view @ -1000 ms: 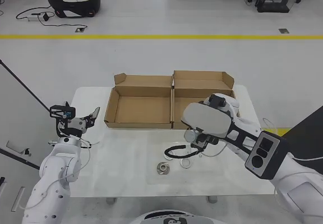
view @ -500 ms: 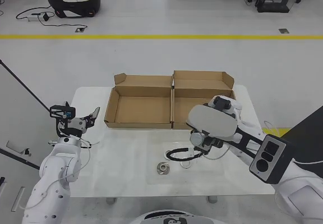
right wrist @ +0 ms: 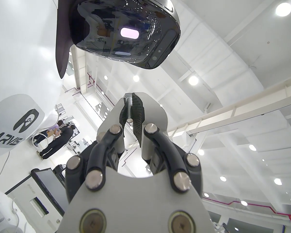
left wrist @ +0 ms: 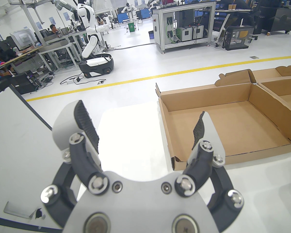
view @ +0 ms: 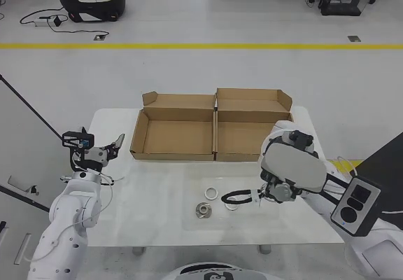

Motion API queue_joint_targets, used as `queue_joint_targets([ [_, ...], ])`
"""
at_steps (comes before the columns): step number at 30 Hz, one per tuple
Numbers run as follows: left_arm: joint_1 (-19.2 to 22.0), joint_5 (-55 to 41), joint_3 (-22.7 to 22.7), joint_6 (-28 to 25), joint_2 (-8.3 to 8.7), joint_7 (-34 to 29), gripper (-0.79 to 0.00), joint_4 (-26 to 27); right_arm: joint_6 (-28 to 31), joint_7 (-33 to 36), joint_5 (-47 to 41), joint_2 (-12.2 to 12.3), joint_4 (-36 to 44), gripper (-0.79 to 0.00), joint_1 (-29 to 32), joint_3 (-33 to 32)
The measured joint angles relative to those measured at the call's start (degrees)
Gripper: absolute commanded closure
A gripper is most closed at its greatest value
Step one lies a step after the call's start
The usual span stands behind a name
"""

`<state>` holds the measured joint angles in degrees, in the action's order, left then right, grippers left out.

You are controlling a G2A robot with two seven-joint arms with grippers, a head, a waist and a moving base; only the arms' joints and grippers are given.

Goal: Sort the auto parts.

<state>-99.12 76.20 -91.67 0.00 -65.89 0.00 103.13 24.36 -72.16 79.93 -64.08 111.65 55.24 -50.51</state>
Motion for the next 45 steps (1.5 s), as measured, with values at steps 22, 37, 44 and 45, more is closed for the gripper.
queue_joint_targets([
  [22, 0.0, 0.0, 0.0, 0.0, 0.00, 0.0, -0.785, 0.0, 14.1, 14.4, 4.7, 4.5, 0.6, 0.000, 13.6, -22.9],
  [37, 0.0, 0.0, 0.0, 0.0, 0.00, 0.0, -0.785, 0.0, 33.7, 44.0, 1.3, 8.7, -4.2, 0.000, 22.1, -48.6],
  [44, 0.0, 0.0, 0.0, 0.0, 0.00, 0.0, -0.785, 0.0, 33.6, 55.9, 2.9, 11.9, -10.2, 0.000, 15.9, -43.8],
  [45, 0.0, 0.0, 0.0, 0.0, 0.00, 0.0, -0.785, 0.0, 33.6, 56.8, 3.1, 12.5, -11.3, 0.000, 14.5, -42.5],
])
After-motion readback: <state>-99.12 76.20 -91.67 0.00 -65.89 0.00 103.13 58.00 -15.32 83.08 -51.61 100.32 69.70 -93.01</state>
